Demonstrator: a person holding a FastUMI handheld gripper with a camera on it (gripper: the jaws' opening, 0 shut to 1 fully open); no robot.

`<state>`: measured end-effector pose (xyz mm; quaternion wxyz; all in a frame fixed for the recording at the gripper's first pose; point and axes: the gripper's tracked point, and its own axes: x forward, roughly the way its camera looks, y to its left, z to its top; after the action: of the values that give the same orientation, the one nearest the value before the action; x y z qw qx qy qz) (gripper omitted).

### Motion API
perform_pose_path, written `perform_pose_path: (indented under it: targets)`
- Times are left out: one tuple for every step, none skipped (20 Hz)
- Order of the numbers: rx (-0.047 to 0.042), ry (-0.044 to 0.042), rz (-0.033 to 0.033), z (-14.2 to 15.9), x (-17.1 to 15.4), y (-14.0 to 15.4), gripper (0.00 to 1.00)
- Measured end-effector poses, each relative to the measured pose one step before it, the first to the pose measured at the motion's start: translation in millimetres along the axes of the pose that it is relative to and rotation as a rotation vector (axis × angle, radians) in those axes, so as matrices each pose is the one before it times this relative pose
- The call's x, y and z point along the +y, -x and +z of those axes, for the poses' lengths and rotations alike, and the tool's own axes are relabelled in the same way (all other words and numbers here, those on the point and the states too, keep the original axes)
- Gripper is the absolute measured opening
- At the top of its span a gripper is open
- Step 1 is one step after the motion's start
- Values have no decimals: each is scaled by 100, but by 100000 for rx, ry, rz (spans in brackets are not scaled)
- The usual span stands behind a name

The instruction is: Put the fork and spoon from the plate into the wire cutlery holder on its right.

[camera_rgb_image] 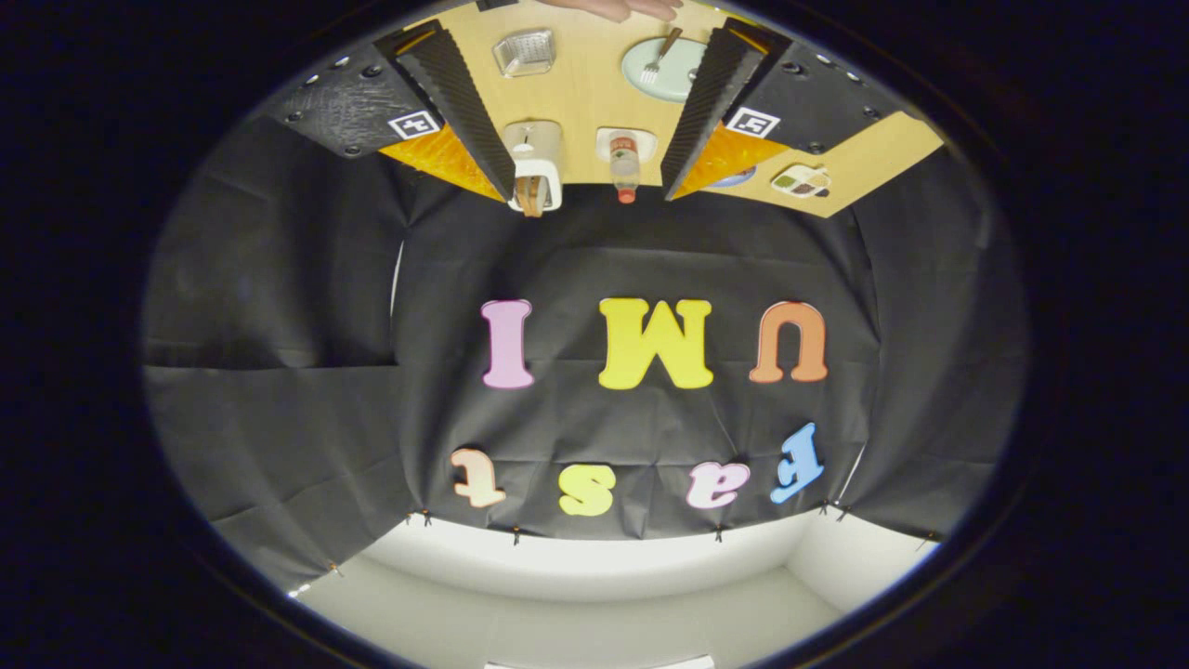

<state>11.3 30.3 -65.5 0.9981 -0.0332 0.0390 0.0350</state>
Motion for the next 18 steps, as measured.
perform_pose_path:
  targets:
    - [2730,-29,2536,-1787,757,-665,96]
    - [3156,454,990,-1668,393,-769,95]
    - [3158,372,873,-1691,234,-835,96]
    - [3576,282,1655,-1633,658,-644,96]
    - [3010,-287,1243,-1713,606,-786,96]
    - [3600,-240,1057,-1502,452,-754,96]
    - [4520,172,538,-1872,418,-990,96]
    - [4115,168,-145,-1625,308,-892,96]
    - [4086,192,485,-1673,436,-869,96]
    - [3723,724,-856,-1578,228,-879,96]
    - [3119,350,36,-1591,410,-1085,96]
    - [3763,1062,136,-1625,639,-1063,96]
    - [4904,1234,-866,-1870,433,-1343,96]
    - [3682,794,570,-1367,598,-1124,96]
    - [3232,459,-413,-1281,567,-781,96]
    - [2196,-201,-137,-703,486,-830,96]
    - [1389,-1021,-2,-827,583,-706,96]
    - [1454,-1254,73,-616,592,-697,96]
